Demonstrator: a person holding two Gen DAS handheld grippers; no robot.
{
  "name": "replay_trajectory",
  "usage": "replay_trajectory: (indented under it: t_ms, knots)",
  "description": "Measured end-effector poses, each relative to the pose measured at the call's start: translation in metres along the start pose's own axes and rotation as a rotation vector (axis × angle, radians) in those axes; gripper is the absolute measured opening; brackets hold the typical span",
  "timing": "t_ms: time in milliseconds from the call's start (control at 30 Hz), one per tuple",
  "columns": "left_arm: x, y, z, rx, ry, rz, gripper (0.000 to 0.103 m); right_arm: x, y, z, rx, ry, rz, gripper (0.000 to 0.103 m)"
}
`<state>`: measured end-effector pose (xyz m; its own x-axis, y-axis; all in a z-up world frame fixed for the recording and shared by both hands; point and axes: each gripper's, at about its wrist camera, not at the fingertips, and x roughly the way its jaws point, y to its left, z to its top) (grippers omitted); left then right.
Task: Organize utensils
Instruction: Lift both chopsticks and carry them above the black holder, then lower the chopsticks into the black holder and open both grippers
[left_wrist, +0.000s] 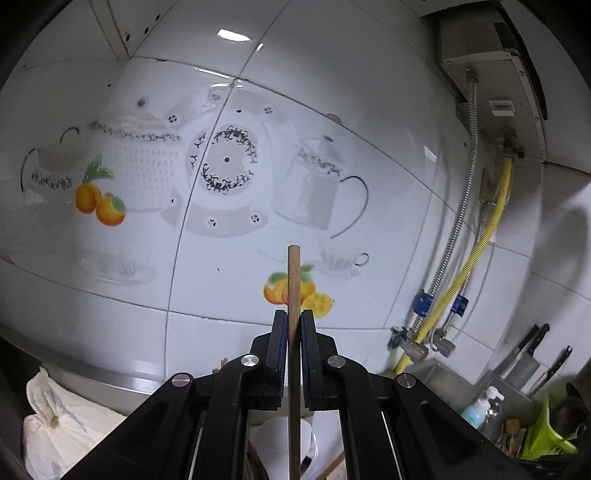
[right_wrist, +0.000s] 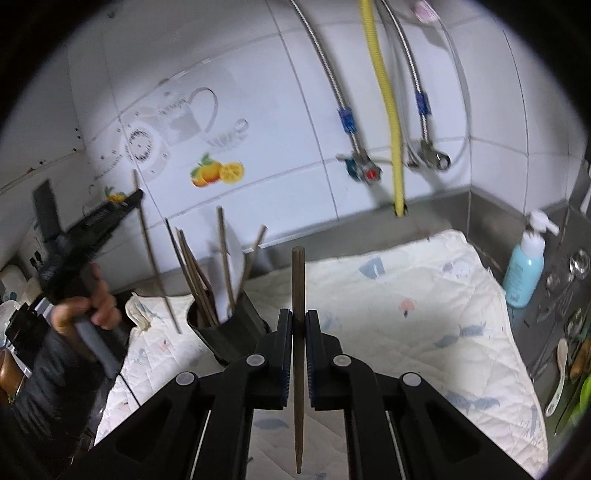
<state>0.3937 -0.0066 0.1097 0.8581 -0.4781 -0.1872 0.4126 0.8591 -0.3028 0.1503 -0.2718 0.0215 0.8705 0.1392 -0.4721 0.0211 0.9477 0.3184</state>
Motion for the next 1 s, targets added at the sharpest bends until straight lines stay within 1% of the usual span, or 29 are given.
replay_trajectory:
  t_ms: [67,200,233,333,433,567,633,1000]
  knots:
    - [0.006,0.001,-0.002,0.013,-0.020,0.013,0.006,-0.002,0.008,0.008,-0.019,-0.018,0.008,0.009]
    - [0.020,0.001,-0.010,0.042,-0.032,0.032,0.006,-0.006,0.020,0.022,-0.047,-0.055,0.022,0.009]
    - [0.023,0.002,-0.012,0.043,-0.031,0.027,0.006,-0.006,0.022,0.024,-0.055,-0.062,0.026,0.009]
    - [0.030,0.008,-0.017,0.021,-0.027,0.031,0.006,-0.006,0.031,0.035,-0.077,-0.087,0.038,0.009]
    - [0.033,0.015,-0.013,-0.015,-0.034,0.022,0.006,-0.003,0.039,0.044,-0.091,-0.102,0.052,0.009]
    - [0.034,0.020,-0.007,-0.013,-0.051,0.017,0.006,0.002,0.047,0.054,-0.097,-0.127,0.078,0.009]
    - [0.034,0.022,-0.010,-0.007,-0.040,0.019,0.006,0.006,0.053,0.059,-0.101,-0.146,0.087,0.009]
    - [0.033,0.035,-0.050,0.011,0.046,0.041,0.006,0.045,0.089,0.085,-0.143,-0.212,0.161,0.009]
